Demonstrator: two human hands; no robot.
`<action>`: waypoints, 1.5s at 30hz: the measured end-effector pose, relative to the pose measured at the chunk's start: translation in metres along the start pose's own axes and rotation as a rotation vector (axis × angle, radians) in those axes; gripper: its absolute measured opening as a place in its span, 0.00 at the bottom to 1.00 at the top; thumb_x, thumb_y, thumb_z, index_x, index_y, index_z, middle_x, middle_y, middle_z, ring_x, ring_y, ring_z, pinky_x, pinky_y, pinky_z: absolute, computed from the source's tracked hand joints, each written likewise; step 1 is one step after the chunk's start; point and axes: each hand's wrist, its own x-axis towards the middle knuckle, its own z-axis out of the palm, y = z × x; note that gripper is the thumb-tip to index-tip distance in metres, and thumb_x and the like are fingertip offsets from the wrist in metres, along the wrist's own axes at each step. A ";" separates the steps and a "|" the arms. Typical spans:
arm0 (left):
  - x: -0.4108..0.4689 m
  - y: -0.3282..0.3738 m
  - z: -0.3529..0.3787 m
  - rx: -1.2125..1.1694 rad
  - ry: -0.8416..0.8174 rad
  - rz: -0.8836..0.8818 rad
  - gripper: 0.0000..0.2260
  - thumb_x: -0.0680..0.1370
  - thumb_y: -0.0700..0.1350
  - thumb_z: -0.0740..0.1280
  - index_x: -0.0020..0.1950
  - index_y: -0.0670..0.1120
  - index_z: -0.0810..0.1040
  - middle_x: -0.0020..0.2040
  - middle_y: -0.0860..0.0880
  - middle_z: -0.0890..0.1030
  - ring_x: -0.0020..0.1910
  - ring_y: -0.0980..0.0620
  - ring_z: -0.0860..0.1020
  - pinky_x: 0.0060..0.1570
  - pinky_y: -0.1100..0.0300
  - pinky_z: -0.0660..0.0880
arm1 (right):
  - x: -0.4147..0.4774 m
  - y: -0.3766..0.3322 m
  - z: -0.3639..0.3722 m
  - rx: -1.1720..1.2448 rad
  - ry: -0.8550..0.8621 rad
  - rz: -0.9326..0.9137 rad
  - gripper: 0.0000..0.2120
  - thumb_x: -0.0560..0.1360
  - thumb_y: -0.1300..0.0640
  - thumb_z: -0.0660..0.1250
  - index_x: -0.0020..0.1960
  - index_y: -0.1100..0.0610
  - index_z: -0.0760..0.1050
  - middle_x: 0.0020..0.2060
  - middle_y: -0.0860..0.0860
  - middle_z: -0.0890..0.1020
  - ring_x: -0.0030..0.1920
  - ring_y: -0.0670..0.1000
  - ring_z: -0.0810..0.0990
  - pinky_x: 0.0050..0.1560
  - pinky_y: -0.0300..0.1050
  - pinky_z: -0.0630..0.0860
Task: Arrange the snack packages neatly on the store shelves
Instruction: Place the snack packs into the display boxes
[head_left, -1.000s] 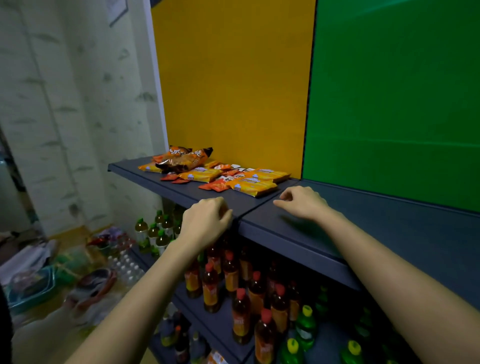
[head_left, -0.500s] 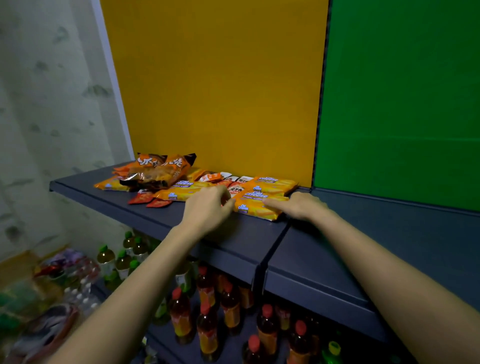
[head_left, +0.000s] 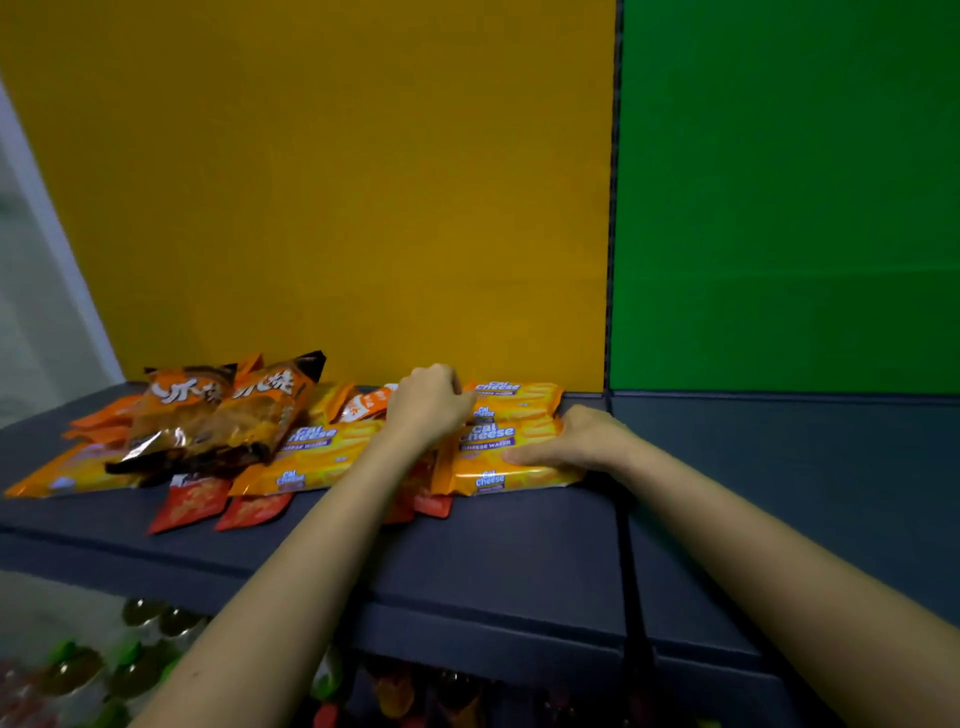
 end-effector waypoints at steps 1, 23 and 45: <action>0.009 -0.001 0.002 -0.003 -0.035 -0.002 0.14 0.77 0.50 0.63 0.53 0.41 0.78 0.56 0.39 0.80 0.57 0.40 0.76 0.49 0.53 0.71 | 0.000 -0.002 -0.002 0.038 -0.017 0.015 0.40 0.61 0.34 0.73 0.66 0.56 0.71 0.64 0.53 0.76 0.61 0.54 0.76 0.60 0.48 0.74; 0.068 0.001 0.035 -0.429 -0.500 -0.096 0.44 0.68 0.57 0.74 0.73 0.36 0.58 0.74 0.40 0.63 0.70 0.41 0.65 0.65 0.52 0.66 | -0.034 0.073 -0.051 0.790 0.121 0.208 0.06 0.74 0.56 0.67 0.47 0.58 0.78 0.30 0.49 0.85 0.27 0.44 0.82 0.26 0.31 0.75; 0.065 0.010 0.030 -0.994 -0.708 -0.042 0.19 0.66 0.36 0.75 0.55 0.39 0.78 0.40 0.44 0.84 0.32 0.50 0.82 0.34 0.61 0.80 | -0.057 0.074 -0.036 0.933 0.397 0.130 0.05 0.75 0.56 0.66 0.49 0.55 0.78 0.36 0.46 0.86 0.34 0.43 0.84 0.36 0.33 0.79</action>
